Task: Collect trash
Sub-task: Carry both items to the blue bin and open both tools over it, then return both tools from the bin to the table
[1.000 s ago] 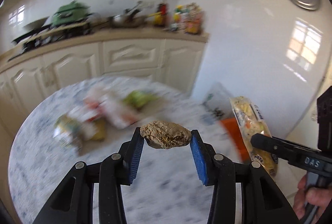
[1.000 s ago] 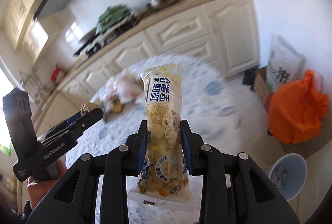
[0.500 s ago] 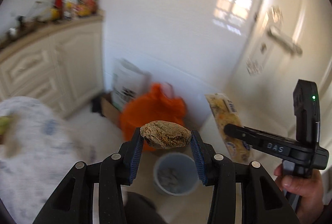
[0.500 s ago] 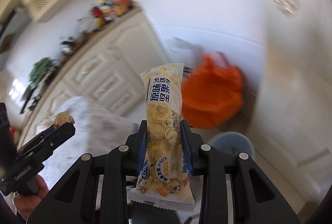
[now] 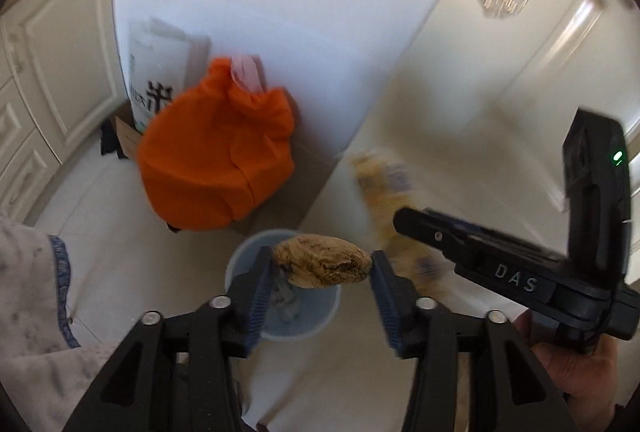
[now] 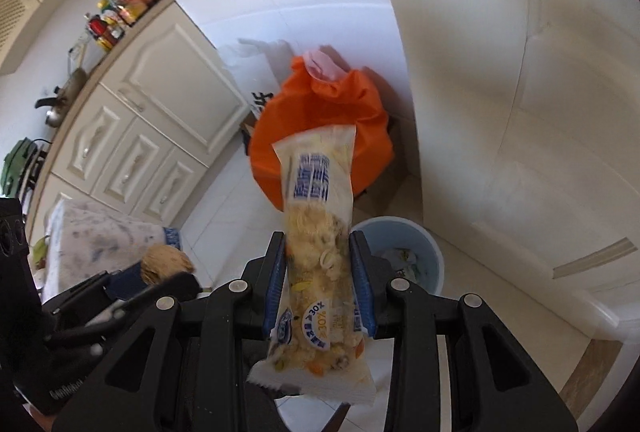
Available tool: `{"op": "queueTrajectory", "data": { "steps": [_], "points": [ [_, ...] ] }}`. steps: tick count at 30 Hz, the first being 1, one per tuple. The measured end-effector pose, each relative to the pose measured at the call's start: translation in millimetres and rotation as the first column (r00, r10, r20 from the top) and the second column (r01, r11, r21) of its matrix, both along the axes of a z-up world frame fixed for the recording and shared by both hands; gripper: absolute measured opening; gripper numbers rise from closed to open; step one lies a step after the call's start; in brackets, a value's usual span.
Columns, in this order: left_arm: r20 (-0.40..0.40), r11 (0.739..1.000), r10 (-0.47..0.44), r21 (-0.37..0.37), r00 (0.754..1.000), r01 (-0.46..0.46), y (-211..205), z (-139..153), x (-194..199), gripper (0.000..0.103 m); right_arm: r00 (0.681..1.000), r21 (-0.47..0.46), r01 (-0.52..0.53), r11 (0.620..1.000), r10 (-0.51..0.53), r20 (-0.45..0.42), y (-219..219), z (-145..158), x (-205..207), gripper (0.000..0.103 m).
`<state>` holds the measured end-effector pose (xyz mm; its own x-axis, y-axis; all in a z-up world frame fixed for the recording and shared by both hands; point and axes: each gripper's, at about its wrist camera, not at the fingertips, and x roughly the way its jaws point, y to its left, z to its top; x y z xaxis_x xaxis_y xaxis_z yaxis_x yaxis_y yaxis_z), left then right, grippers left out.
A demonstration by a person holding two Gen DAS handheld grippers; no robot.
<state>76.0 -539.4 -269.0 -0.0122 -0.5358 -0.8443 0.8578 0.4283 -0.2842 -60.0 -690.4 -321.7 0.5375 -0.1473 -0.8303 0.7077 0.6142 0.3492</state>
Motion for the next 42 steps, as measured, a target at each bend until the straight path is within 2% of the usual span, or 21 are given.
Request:
{"op": "queueTrajectory", "data": {
  "steps": [1,2,5,6,8,10,16,18,22,26,30,31,37,42],
  "points": [
    [0.018,1.0,0.006,0.027,1.0,-0.006,-3,-6,-1,0.072,1.0,0.009,0.01,1.0,-0.01,-0.008,-4,-5,-1,0.057],
    [0.024,0.999,0.009,0.047,1.0,-0.01,-6,-9,3,0.077,1.0,0.017,0.027,1.0,-0.027,-0.016,-7,-9,-3,0.072],
    [0.027,0.998,0.025,0.061,0.999,-0.027,-18,-7,3,0.082,0.998,0.038,0.057,0.998,-0.057,-0.01,-9,-12,-14,0.076],
    [0.043,0.997,0.04,0.064,0.998,-0.042,-14,-4,4,0.088,0.998,0.035,0.061,0.997,-0.061,-0.009,-7,-11,-16,0.079],
    [0.066,0.996,0.064,0.058,0.996,-0.067,-29,1,8,0.093,0.998,0.028,0.062,0.998,-0.062,-0.01,-3,-8,-19,0.096],
    [0.09,0.994,0.098,0.049,0.991,-0.103,-18,13,10,0.097,0.998,0.026,0.066,0.997,-0.066,-0.006,1,-5,-20,0.103],
    [0.186,0.986,0.168,-0.028,0.968,-0.165,35,64,4,0.102,0.997,0.013,0.072,0.997,-0.072,0.036,16,17,-14,0.103],
    [0.19,0.983,0.181,-0.056,0.965,-0.174,56,79,-1,0.102,0.997,0.004,0.058,0.998,-0.058,0.051,23,27,-10,0.103],
    [0.21,0.971,0.226,-0.133,0.951,-0.201,96,119,-11,0.102,0.995,-0.03,0.019,0.999,-0.016,0.102,45,60,2,0.103],
    [0.255,0.949,0.284,-0.214,0.924,-0.233,148,164,-17,0.102,0.987,-0.084,-0.039,0.996,0.052,0.15,71,97,18,0.103],
    [0.301,0.915,0.366,-0.29,0.88,-0.281,212,194,-26,0.102,0.972,-0.144,-0.11,0.984,0.137,0.193,106,131,39,0.103],
    [0.313,0.902,0.398,-0.303,0.863,-0.306,230,201,-27,0.102,0.967,-0.156,-0.124,0.98,0.155,0.201,114,138,43,0.103],
    [0.32,0.845,0.517,-0.341,0.794,-0.413,315,218,-33,0.102,0.926,-0.243,-0.244,0.939,0.3,0.229,179,175,78,0.103],
    [0.322,0.781,0.617,-0.364,0.718,-0.507,382,227,-43,0.102,0.88,-0.317,-0.336,0.887,0.416,0.23,238,197,105,0.103]
  ]
}}
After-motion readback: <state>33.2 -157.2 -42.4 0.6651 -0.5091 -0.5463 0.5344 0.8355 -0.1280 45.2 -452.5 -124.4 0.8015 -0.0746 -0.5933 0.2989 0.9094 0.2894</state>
